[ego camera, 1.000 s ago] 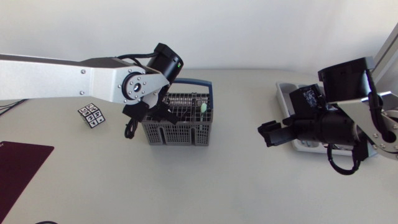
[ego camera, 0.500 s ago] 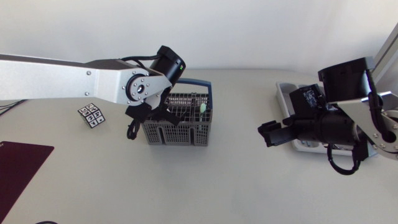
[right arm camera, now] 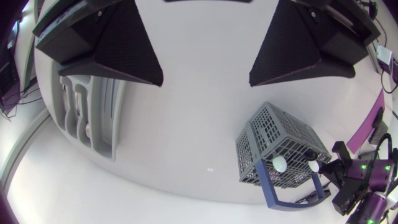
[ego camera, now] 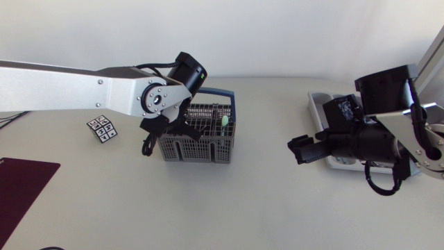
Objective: Transfer all utensils from the basket to the drawer tray.
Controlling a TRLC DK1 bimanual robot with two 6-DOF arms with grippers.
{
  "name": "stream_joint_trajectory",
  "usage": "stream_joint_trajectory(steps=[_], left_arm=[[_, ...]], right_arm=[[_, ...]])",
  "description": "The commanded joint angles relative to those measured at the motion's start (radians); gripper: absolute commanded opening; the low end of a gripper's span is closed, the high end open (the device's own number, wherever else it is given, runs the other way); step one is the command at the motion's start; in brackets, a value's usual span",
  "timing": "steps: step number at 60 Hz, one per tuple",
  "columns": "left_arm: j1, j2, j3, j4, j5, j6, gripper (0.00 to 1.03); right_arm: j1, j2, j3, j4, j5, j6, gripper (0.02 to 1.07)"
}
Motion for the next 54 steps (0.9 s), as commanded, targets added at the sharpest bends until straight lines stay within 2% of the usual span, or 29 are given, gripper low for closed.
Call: stream_joint_trajectory(steps=[1,22,41,54], left_arm=[[-0.007,-0.043,0.002,-0.014,0.009,-0.015,0.04],[-0.043,-0.136,0.012,-0.042,0.011,0.028,0.04],[-0.053,-0.271,0.049,-0.089,-0.086,0.131,0.04],[-0.062,-0.374,0.094,-0.145,-0.086,0.140,0.04]], right_arm=[[0.009,-0.007,-0.030,0.000,0.002,-0.010,1.02],[0.024,-0.011,-0.033,-0.003,0.002,-0.019,1.02],[0.041,-0.034,-0.036,0.000,0.003,-0.053,1.02],[0.070,-0.085,-0.025,-0.006,0.009,-0.117,1.02]])
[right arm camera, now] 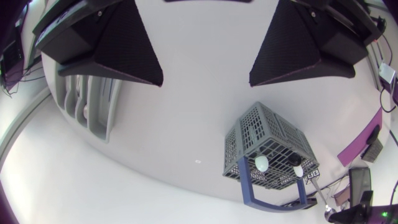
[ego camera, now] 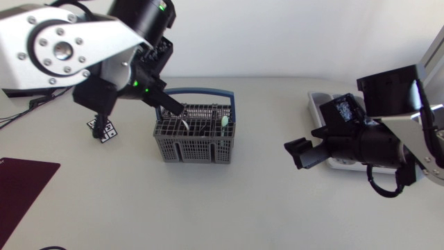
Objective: Transfer all utensils from the basket to the drawer tray.
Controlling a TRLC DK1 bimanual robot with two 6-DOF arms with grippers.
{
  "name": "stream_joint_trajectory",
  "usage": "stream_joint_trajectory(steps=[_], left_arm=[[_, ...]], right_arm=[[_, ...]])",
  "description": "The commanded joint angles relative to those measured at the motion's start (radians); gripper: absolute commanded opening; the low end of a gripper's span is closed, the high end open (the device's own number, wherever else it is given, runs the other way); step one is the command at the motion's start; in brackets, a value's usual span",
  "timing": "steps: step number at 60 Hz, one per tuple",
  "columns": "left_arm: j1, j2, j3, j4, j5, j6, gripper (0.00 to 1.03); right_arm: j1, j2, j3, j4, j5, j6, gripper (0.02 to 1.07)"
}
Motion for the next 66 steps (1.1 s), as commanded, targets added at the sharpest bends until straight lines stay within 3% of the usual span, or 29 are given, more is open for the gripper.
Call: stream_joint_trajectory(steps=[1,8,14,19,20,26,42,50,54,66], left_arm=[[-0.015,-0.058,0.061,-0.017,-0.018,0.021,0.04],[-0.038,-0.113,0.092,-0.024,-0.004,0.004,0.04],[-0.063,-0.145,0.097,-0.032,0.084,-0.050,0.04],[-0.072,-0.150,0.098,-0.041,0.185,-0.095,0.04],[-0.070,-0.148,0.098,-0.044,0.246,-0.119,0.04],[-0.067,-0.131,0.100,-0.055,0.406,-0.170,0.04],[-0.058,-0.008,0.129,-0.096,0.723,-0.248,0.05],[-0.041,0.057,0.162,-0.124,0.840,-0.276,0.05],[-0.032,0.084,0.182,-0.138,0.878,-0.285,0.05],[-0.017,0.143,0.224,-0.158,0.952,-0.297,0.05]], right_arm=[[0.016,-0.030,-0.013,-0.011,0.004,-0.036,1.02],[0.029,-0.068,0.018,-0.053,-0.002,-0.057,1.02],[0.050,-0.107,0.036,-0.076,-0.029,-0.059,1.02],[0.078,-0.134,0.053,-0.082,-0.039,-0.057,1.02],[0.090,-0.134,0.062,-0.083,-0.039,-0.057,1.02],[0.134,-0.133,0.091,-0.092,-0.048,-0.050,1.02],[0.249,-0.058,0.159,-0.069,-0.059,-0.040,0.92],[0.289,-0.015,0.177,-0.054,-0.062,-0.045,0.92],[0.299,0.001,0.179,-0.039,-0.072,-0.046,0.85],[0.317,0.048,0.183,-0.008,-0.086,-0.054,0.84]])
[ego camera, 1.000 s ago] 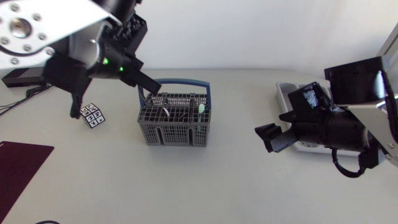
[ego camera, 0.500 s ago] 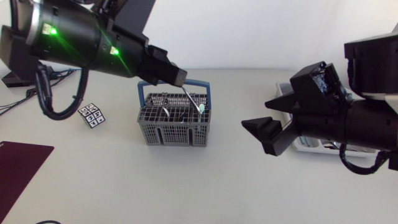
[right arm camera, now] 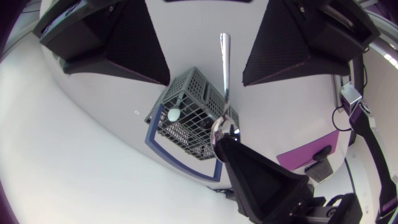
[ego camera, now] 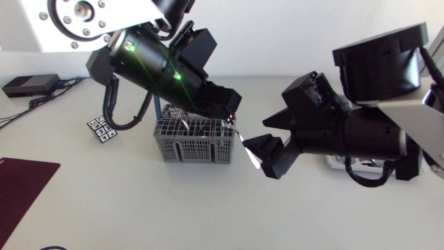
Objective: Transfer all utensils from the basket to the drawer tray.
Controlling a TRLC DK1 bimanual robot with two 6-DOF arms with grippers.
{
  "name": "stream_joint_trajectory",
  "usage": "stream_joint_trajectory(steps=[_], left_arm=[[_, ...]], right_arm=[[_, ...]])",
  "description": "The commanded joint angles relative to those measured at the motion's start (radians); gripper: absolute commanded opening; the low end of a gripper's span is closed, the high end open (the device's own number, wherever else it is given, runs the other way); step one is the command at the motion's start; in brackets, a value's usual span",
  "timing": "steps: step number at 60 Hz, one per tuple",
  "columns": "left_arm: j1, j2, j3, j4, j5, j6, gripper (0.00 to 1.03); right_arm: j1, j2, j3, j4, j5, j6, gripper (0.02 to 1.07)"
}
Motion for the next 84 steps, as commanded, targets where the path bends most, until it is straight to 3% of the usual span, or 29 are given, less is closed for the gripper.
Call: stream_joint_trajectory(steps=[1,8,26,39,51,59,73,84], left_arm=[[0.008,0.031,0.048,-0.015,0.021,-0.029,0.05],[0.008,0.039,0.060,-0.021,0.043,-0.030,0.05],[0.011,0.037,0.054,-0.022,0.056,-0.030,0.05],[0.009,0.032,0.051,-0.022,0.059,-0.030,0.08],[0.011,0.025,0.051,-0.022,0.059,-0.030,0.30],[0.012,0.016,0.057,-0.022,0.059,-0.030,0.65],[0.049,0.005,0.050,-0.021,0.058,-0.026,0.66],[0.104,-0.032,0.043,-0.044,0.027,0.014,0.66]], right_arm=[[0.015,0.031,0.031,0.024,-0.005,-0.007,0.84],[0.027,0.056,0.032,0.044,-0.005,-0.008,0.73],[0.020,0.099,0.031,0.088,-0.002,-0.018,0.33],[0.024,0.097,0.022,0.088,-0.014,-0.036,0.17],[0.029,0.091,0.005,0.085,-0.034,-0.064,0.11],[0.031,0.091,0.002,0.064,-0.066,-0.070,0.11],[0.027,0.091,-0.043,0.042,-0.094,-0.096,0.11],[-0.011,0.101,-0.051,0.029,-0.132,-0.123,0.19]])
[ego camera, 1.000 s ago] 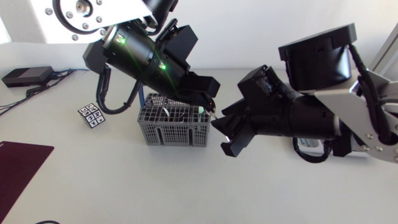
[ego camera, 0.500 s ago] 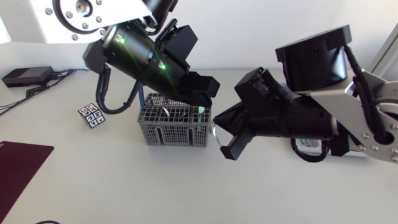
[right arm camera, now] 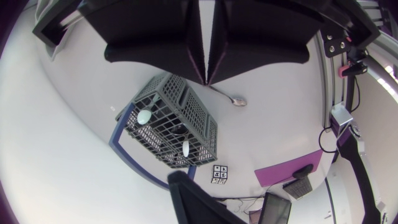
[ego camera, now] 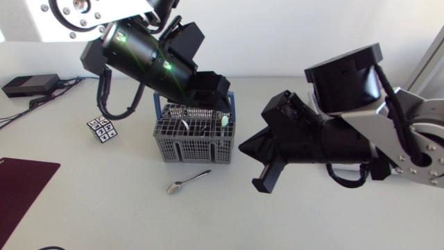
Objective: Transfer all utensils from the basket to the drawer tray.
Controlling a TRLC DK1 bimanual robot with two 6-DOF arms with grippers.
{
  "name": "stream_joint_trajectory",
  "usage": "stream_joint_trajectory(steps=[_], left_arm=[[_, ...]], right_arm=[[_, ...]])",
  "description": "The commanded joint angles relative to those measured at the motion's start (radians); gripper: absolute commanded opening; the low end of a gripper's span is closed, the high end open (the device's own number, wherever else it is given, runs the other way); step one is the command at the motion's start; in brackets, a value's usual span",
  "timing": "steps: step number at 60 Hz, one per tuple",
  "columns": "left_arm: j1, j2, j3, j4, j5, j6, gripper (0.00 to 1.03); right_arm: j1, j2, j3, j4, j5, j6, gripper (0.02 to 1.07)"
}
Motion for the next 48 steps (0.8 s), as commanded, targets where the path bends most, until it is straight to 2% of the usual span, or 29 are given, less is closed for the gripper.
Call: stream_joint_trajectory(steps=[1,13,17,33,48], left_arm=[[0.031,-0.047,0.012,-0.028,-0.020,0.028,0.66],[0.112,-0.119,-0.124,-0.023,-0.057,0.092,0.66],[0.138,-0.142,-0.170,-0.022,-0.057,0.113,0.68],[0.256,-0.260,-0.373,0.047,-0.057,0.192,0.72],[0.344,-0.349,-0.566,0.146,-0.057,0.251,0.73]], right_arm=[[-0.009,0.011,-0.024,-0.017,-0.009,-0.026,0.20],[0.006,0.056,-0.007,-0.022,-0.033,-0.075,0.58],[0.026,0.086,-0.001,-0.022,-0.036,-0.095,0.67],[0.132,0.260,0.074,-0.022,-0.041,-0.190,0.88],[0.185,0.428,0.177,-0.024,-0.038,-0.303,0.92]])
